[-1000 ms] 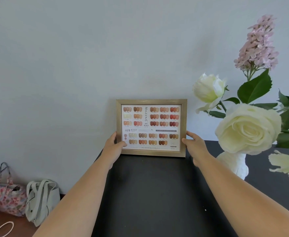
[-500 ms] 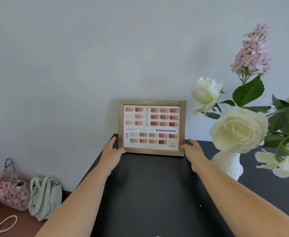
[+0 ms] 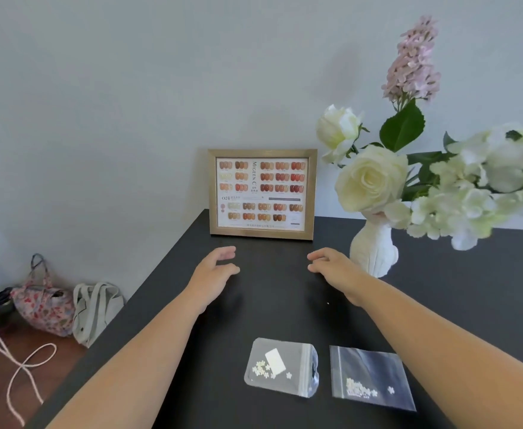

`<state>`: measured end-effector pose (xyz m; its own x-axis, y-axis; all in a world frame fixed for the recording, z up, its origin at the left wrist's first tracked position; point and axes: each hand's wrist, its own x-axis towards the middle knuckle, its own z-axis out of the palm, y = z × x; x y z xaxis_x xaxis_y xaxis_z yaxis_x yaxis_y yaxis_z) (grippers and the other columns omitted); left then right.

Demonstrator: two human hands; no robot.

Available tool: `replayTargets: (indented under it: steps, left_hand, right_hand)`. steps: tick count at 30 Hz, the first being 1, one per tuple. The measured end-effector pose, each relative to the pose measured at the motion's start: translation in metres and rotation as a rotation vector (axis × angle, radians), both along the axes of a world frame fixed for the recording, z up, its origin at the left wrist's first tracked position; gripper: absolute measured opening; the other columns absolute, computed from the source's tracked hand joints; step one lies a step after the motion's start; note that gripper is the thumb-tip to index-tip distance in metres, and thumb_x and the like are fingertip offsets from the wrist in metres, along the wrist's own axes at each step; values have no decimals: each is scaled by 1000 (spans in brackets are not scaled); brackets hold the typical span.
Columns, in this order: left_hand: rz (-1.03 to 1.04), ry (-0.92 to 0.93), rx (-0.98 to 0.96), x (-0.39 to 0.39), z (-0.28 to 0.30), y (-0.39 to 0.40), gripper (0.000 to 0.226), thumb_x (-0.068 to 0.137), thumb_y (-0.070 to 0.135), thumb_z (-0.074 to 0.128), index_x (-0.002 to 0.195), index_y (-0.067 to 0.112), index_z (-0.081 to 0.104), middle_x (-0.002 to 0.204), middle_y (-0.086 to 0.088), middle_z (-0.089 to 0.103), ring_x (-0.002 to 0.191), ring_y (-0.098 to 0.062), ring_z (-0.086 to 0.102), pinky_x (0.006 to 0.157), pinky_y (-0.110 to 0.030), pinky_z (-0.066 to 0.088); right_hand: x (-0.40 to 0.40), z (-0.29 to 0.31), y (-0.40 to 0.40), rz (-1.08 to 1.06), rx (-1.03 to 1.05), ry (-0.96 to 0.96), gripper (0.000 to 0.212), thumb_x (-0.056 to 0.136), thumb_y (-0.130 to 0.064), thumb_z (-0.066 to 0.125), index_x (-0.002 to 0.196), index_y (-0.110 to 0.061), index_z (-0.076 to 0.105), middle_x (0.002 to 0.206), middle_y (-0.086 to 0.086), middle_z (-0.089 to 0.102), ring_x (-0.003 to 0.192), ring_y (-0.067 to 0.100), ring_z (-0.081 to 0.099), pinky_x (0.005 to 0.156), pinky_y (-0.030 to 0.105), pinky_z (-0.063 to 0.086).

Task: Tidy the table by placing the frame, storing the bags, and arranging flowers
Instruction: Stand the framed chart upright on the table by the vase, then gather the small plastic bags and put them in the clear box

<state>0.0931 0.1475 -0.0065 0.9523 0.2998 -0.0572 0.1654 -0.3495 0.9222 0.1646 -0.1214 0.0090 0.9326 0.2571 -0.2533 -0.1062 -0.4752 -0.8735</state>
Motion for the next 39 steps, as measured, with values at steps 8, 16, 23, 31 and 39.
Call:
replayTargets:
  steps: [8,16,23,31,39]
  left_hand:
    - [-319,44,322,-56,-3,-40,29,83,32,71,108,45,64,109,20,67,101,6,60,93,-23,47]
    - [-637,261,632,-101,13,-73,86,51,76,78,127,49,48,136,26,30,127,-4,27,105,-34,32]
    - [-421,199,525,-127,13,-85,58,53,53,87,96,48,48,119,21,55,106,-3,54,76,-26,48]
    - [-319,24,413,-145,17,-117,42,81,25,76,104,52,55,105,20,68,89,6,66,73,-26,50]
    - [-292,-55,356,-143,33,-155,29,90,26,67,106,49,56,109,22,66,100,-2,64,70,-20,46]
  right_hand:
    - [-53,4,-64,275,-144,-113,24,83,-33,68,105,-36,62,112,-14,63,107,4,58,94,25,44]
    - [-111,28,-92,593,-638,-141,90,52,-61,81,131,-38,46,140,-14,37,129,15,39,106,40,36]
    - [-145,25,-107,486,-641,-231,65,54,-46,88,108,-32,56,123,-7,44,110,21,49,90,36,46]
    - [-158,15,-116,403,-361,-190,79,62,-25,87,123,-41,40,107,-9,50,100,17,54,84,32,44]
    - [-165,11,-169,158,-12,-258,54,78,-17,71,120,-41,48,81,2,68,73,16,62,67,25,52]
